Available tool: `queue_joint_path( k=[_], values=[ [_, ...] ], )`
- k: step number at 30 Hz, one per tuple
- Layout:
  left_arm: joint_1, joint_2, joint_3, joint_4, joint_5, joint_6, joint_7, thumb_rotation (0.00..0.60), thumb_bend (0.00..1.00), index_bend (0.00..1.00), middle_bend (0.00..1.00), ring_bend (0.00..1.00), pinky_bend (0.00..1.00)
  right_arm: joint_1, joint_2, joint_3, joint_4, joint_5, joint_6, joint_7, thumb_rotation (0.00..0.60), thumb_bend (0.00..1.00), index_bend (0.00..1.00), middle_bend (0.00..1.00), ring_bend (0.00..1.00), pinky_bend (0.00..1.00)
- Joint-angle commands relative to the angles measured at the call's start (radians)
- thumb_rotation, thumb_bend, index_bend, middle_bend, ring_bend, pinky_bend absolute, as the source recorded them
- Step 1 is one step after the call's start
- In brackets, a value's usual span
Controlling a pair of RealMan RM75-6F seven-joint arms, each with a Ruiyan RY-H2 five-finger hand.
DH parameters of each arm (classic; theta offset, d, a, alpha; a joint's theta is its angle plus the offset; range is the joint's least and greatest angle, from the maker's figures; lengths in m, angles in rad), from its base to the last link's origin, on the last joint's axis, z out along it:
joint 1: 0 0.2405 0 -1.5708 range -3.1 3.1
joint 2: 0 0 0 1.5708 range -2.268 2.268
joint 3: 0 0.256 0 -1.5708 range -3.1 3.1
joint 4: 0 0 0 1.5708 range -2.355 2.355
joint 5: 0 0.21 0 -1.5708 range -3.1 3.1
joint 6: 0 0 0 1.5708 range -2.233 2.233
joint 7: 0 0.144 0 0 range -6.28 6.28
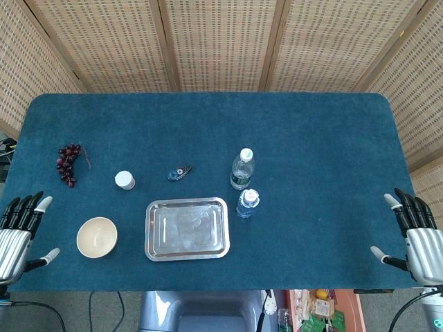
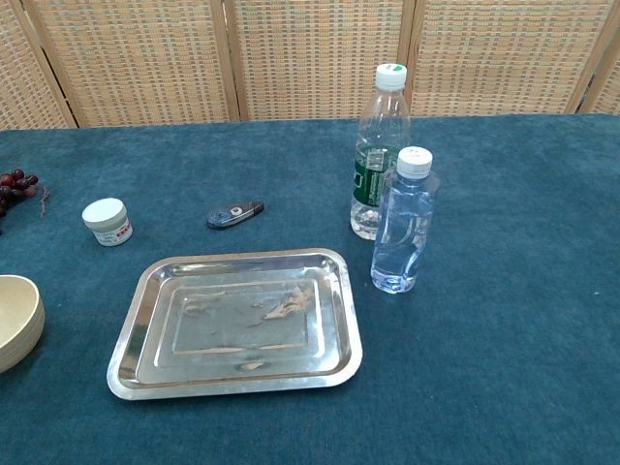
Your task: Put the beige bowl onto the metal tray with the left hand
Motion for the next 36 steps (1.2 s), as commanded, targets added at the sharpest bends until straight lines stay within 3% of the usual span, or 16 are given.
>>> queue_joint_path(
  k=[1, 7, 11, 14, 18, 25, 31, 36],
  values=[
    [0.002, 0.000, 0.001, 0.001, 0.002, 0.002, -0.001, 0.600, 0.00, 0.00, 0.00, 0.00, 0.00, -0.001, 0.000, 0.000, 0.000, -0.001, 0.001, -0.001, 0.600, 0.00, 0.06, 0.00, 0.00, 0.00],
    [0.002, 0.002, 0.009, 0.002, 0.014, -0.004, -0.008, 0.600, 0.00, 0.00, 0.00, 0.00, 0.00, -0.001, -0.001, -0.002, -0.001, -0.004, 0.001, -0.001, 0.600, 0.00, 0.06, 0.00, 0.00, 0.00],
    [-0.023, -0.002, 0.029, 0.020, 0.008, -0.081, 0.007, 0.600, 0.00, 0.00, 0.00, 0.00, 0.00, 0.002, -0.001, -0.001, -0.002, 0.000, -0.006, -0.002, 0.600, 0.00, 0.06, 0.00, 0.00, 0.00],
    [-0.047, -0.054, 0.028, 0.079, -0.025, -0.148, 0.061, 0.600, 0.00, 0.00, 0.00, 0.00, 0.00, 0.004, -0.001, -0.001, -0.003, 0.006, -0.013, -0.003, 0.600, 0.00, 0.06, 0.00, 0.00, 0.00],
    [-0.082, -0.116, 0.052, 0.158, -0.041, -0.250, 0.040, 0.600, 0.00, 0.02, 0.00, 0.00, 0.00, 0.006, -0.001, 0.001, -0.005, 0.010, -0.018, -0.001, 0.600, 0.00, 0.06, 0.00, 0.00, 0.00],
    [-0.101, -0.185, 0.067, 0.252, -0.017, -0.274, 0.003, 0.600, 0.11, 0.27, 0.00, 0.00, 0.00, 0.010, 0.001, 0.003, -0.003, 0.018, -0.027, 0.004, 0.600, 0.00, 0.06, 0.00, 0.00, 0.00],
    [-0.117, -0.230, 0.073, 0.305, -0.016, -0.299, -0.004, 0.600, 0.22, 0.38, 0.00, 0.00, 0.00, 0.011, 0.003, 0.003, -0.004, 0.020, -0.028, 0.009, 0.600, 0.00, 0.06, 0.00, 0.00, 0.00],
    [-0.126, -0.260, 0.074, 0.333, -0.020, -0.312, 0.013, 0.600, 0.31, 0.40, 0.00, 0.00, 0.00, 0.012, 0.003, 0.002, -0.004, 0.022, -0.032, 0.008, 0.600, 0.00, 0.06, 0.00, 0.00, 0.00]
  ],
)
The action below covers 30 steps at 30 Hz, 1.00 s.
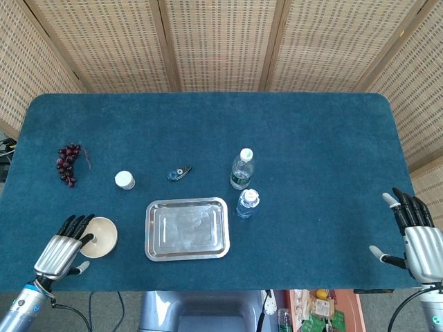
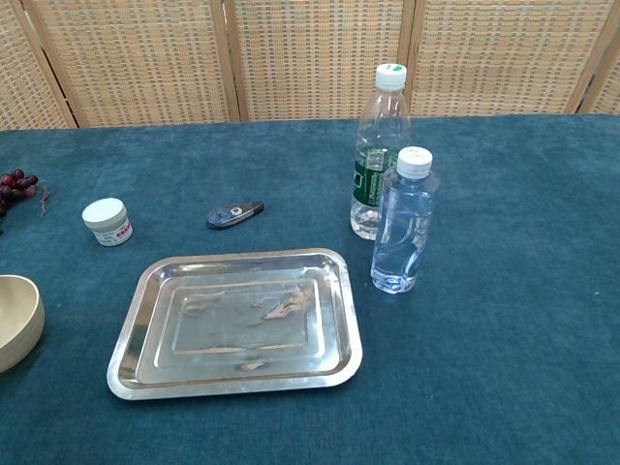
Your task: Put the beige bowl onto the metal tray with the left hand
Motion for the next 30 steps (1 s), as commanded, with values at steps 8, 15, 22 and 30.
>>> queue_joint_path(
  k=[8, 15, 22, 30],
  values=[
    [-0.012, -0.023, 0.002, 0.018, -0.020, -0.021, 0.029, 0.600, 0.40, 0.49, 0.00, 0.00, 0.00, 0.004, -0.001, 0.002, 0.000, 0.008, -0.007, 0.001, 0.600, 0.00, 0.06, 0.00, 0.00, 0.00],
    [-0.018, -0.019, 0.002, 0.014, -0.038, -0.029, 0.041, 0.600, 0.43, 0.62, 0.00, 0.00, 0.00, 0.006, -0.001, 0.001, 0.001, 0.009, -0.012, 0.003, 0.600, 0.00, 0.06, 0.00, 0.00, 0.00],
    [-0.017, 0.013, -0.015, -0.022, -0.025, 0.027, 0.013, 0.600, 0.43, 0.64, 0.00, 0.00, 0.00, 0.006, -0.002, 0.001, 0.001, 0.009, -0.013, 0.003, 0.600, 0.00, 0.06, 0.00, 0.00, 0.00],
    [-0.106, 0.094, -0.058, -0.154, 0.059, 0.014, 0.041, 0.600, 0.43, 0.64, 0.00, 0.00, 0.00, 0.012, -0.007, 0.003, 0.000, 0.018, -0.023, -0.009, 0.600, 0.00, 0.06, 0.00, 0.00, 0.00]
  ],
)
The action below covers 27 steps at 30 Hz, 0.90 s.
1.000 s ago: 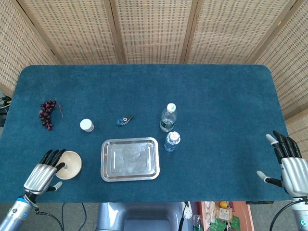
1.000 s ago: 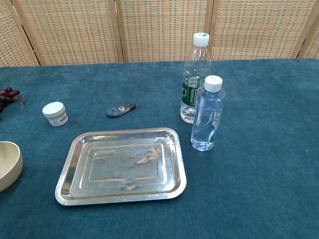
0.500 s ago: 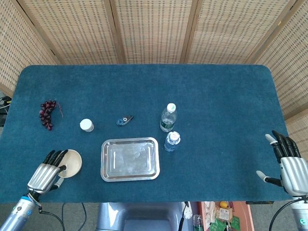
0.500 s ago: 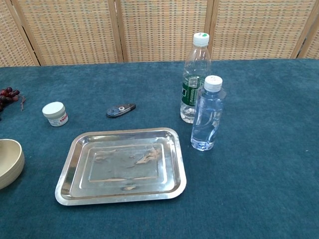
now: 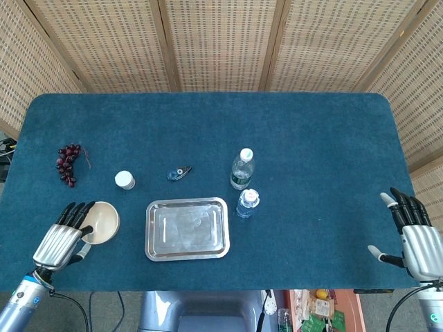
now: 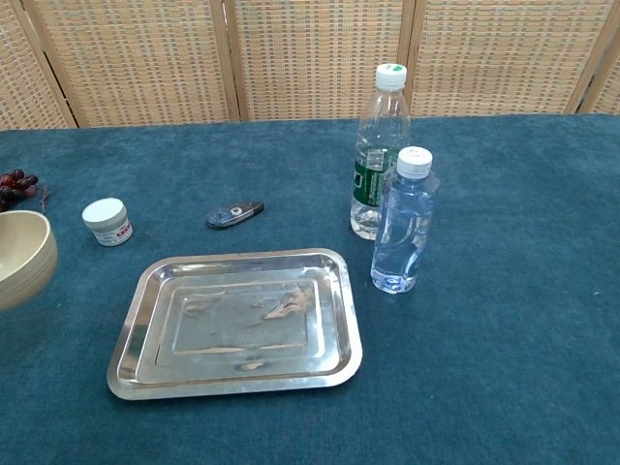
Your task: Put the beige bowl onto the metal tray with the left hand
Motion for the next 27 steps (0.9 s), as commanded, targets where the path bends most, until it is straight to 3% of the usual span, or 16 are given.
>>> queue_joint_path(
  k=[1, 4, 11, 21, 27],
  values=[
    [-0.087, 0.034, -0.022, -0.055, 0.075, -0.058, 0.009, 0.600, 0.43, 0.64, 0.00, 0.00, 0.00, 0.002, -0.003, 0.002, 0.000, 0.005, -0.004, -0.007, 0.600, 0.00, 0.06, 0.00, 0.00, 0.00],
    [-0.178, 0.022, -0.025, -0.038, 0.153, -0.132, -0.041, 0.600, 0.45, 0.64, 0.00, 0.00, 0.00, 0.005, -0.007, 0.004, -0.001, 0.014, -0.008, -0.018, 0.600, 0.00, 0.06, 0.00, 0.00, 0.00],
    [-0.298, -0.076, -0.033, 0.038, 0.189, -0.256, -0.081, 0.600, 0.46, 0.64, 0.00, 0.00, 0.00, 0.009, -0.012, 0.010, -0.002, 0.030, -0.014, -0.034, 0.600, 0.00, 0.06, 0.00, 0.00, 0.00],
    [-0.352, -0.209, -0.041, 0.073, 0.148, -0.320, -0.003, 0.600, 0.46, 0.64, 0.00, 0.00, 0.00, 0.009, -0.009, 0.015, 0.005, 0.046, -0.017, -0.022, 0.600, 0.00, 0.06, 0.00, 0.00, 0.00],
    [-0.354, -0.228, -0.044, 0.061, 0.102, -0.330, 0.066, 0.600, 0.47, 0.63, 0.00, 0.00, 0.00, 0.008, -0.004, 0.014, 0.005, 0.043, -0.016, -0.007, 0.600, 0.00, 0.06, 0.00, 0.00, 0.00]
  ],
)
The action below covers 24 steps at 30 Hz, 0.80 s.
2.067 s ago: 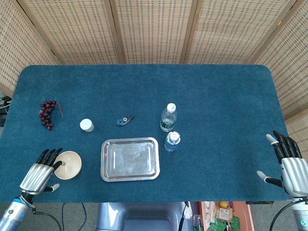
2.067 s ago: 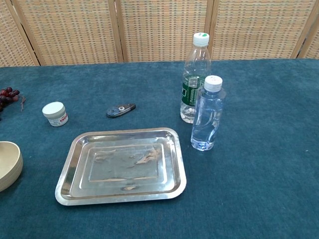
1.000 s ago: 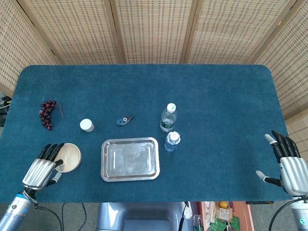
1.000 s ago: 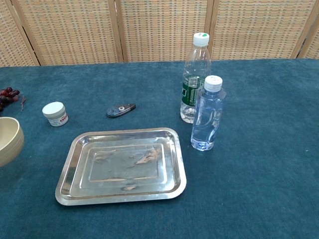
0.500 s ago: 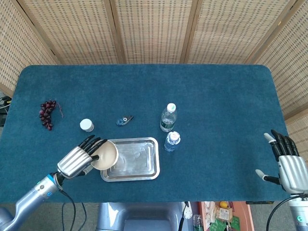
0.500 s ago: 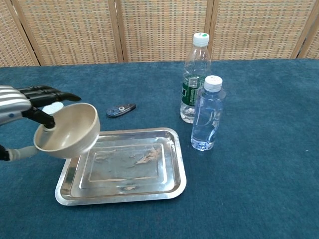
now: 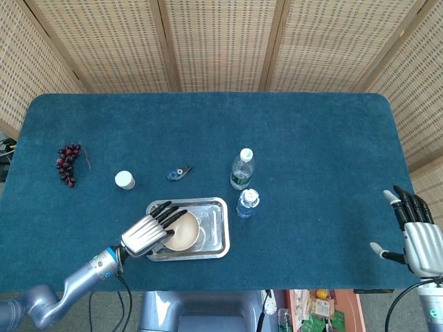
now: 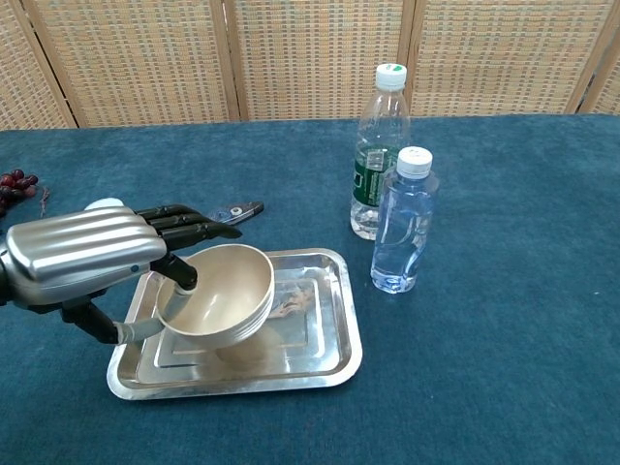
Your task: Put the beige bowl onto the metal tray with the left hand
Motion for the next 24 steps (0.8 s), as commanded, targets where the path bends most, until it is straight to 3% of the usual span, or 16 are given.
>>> queue_joint_path(
  k=[1, 3, 8, 11, 14, 18, 24],
  values=[
    [-0.004, -0.011, -0.002, -0.010, -0.033, -0.013, 0.033, 0.600, 0.47, 0.61, 0.00, 0.00, 0.00, 0.000, 0.002, 0.000, 0.000, -0.001, 0.000, 0.004, 0.600, 0.00, 0.06, 0.00, 0.00, 0.00],
    [-0.004, -0.012, -0.002, -0.016, -0.058, -0.022, 0.052, 0.600, 0.44, 0.53, 0.00, 0.00, 0.00, 0.000, 0.004, 0.000, 0.000, -0.001, 0.000, 0.008, 0.600, 0.00, 0.06, 0.00, 0.00, 0.00],
    [-0.005, -0.005, -0.002, -0.040, -0.097, -0.028, 0.071, 0.600, 0.17, 0.17, 0.00, 0.00, 0.00, -0.002, 0.007, -0.001, -0.002, -0.005, 0.003, 0.013, 0.600, 0.00, 0.06, 0.00, 0.00, 0.00],
    [-0.004, 0.011, -0.003, -0.062, -0.107, -0.014, 0.059, 0.600, 0.03, 0.02, 0.00, 0.00, 0.00, -0.002, 0.008, -0.002, -0.005, -0.008, 0.004, 0.014, 0.600, 0.00, 0.06, 0.00, 0.00, 0.00],
    [0.003, 0.036, -0.010, -0.086, -0.114, 0.014, 0.043, 0.600, 0.00, 0.00, 0.00, 0.00, 0.00, -0.003, 0.009, -0.003, -0.005, -0.011, 0.006, 0.017, 0.600, 0.00, 0.06, 0.00, 0.00, 0.00],
    [0.068, 0.120, -0.032, -0.135, -0.134, 0.156, -0.029, 0.600, 0.00, 0.00, 0.00, 0.00, 0.00, -0.005, 0.013, -0.004, -0.007, -0.019, 0.011, 0.028, 0.600, 0.00, 0.06, 0.00, 0.00, 0.00],
    [0.205, 0.209, -0.022, -0.151, -0.237, 0.317, -0.099, 0.600, 0.00, 0.00, 0.00, 0.00, 0.00, -0.008, 0.020, -0.009, -0.013, -0.033, 0.016, 0.040, 0.600, 0.00, 0.06, 0.00, 0.00, 0.00]
  ],
)
